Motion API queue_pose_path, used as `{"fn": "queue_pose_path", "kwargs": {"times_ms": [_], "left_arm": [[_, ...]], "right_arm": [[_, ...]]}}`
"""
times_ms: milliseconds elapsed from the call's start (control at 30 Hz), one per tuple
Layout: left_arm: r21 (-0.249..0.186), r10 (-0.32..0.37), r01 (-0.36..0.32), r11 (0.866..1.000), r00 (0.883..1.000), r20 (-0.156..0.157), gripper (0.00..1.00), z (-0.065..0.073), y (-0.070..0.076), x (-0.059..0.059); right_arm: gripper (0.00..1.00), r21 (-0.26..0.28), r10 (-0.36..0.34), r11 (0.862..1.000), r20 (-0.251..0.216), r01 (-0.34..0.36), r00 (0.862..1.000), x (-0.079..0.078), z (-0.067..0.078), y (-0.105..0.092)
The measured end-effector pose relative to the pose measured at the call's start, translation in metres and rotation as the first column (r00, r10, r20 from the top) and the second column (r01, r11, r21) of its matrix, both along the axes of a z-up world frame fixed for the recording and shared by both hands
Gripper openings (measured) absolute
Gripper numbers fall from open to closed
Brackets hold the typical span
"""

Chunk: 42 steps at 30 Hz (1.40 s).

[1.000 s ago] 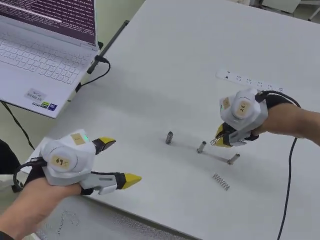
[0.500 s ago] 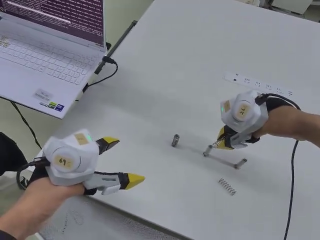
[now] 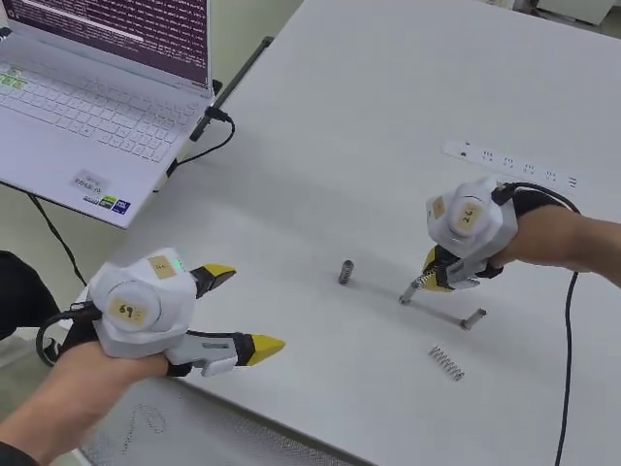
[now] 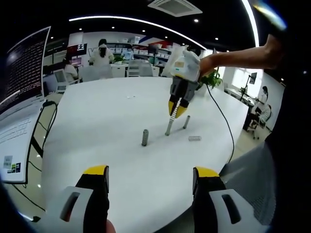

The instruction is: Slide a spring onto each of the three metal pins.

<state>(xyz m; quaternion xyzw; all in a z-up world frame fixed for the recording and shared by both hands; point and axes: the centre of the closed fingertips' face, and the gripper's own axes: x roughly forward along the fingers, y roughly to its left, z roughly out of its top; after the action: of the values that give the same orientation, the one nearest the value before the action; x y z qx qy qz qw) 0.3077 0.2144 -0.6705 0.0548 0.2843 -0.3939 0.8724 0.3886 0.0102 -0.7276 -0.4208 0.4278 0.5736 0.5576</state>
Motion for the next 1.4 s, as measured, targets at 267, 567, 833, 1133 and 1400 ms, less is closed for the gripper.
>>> {"fn": "queue_pose_path", "kwargs": {"times_ms": [267, 567, 833, 1133, 1400], "left_arm": [[0.001, 0.007, -0.007, 1.000, 1.000, -0.007, 0.65, -0.001, 0.003, -0.002], [0.001, 0.010, -0.010, 1.000, 1.000, -0.012, 0.65, -0.004, 0.004, -0.002], [0.000, 0.009, -0.009, 1.000, 1.000, -0.014, 0.65, -0.004, 0.003, -0.002], [-0.005, 0.014, -0.014, 1.000, 1.000, -0.021, 0.65, -0.006, 0.004, -0.002], [-0.004, 0.011, -0.011, 1.000, 1.000, -0.023, 0.65, -0.007, 0.004, -0.002]], "right_arm": [[0.09, -0.004, 0.006, 1.000, -0.007, -0.006, 1.000, -0.001, -0.003, 0.004], [0.09, -0.009, 0.014, 1.000, -0.015, -0.014, 1.000, -0.003, -0.006, 0.006], [0.09, -0.013, 0.006, 1.000, -0.024, -0.006, 1.000, -0.002, -0.013, 0.006], [0.09, -0.016, 0.013, 1.000, -0.023, -0.013, 1.000, -0.004, -0.012, 0.010], [0.09, -0.024, 0.033, 0.999, -0.018, -0.034, 0.999, -0.006, -0.015, 0.015]]}}
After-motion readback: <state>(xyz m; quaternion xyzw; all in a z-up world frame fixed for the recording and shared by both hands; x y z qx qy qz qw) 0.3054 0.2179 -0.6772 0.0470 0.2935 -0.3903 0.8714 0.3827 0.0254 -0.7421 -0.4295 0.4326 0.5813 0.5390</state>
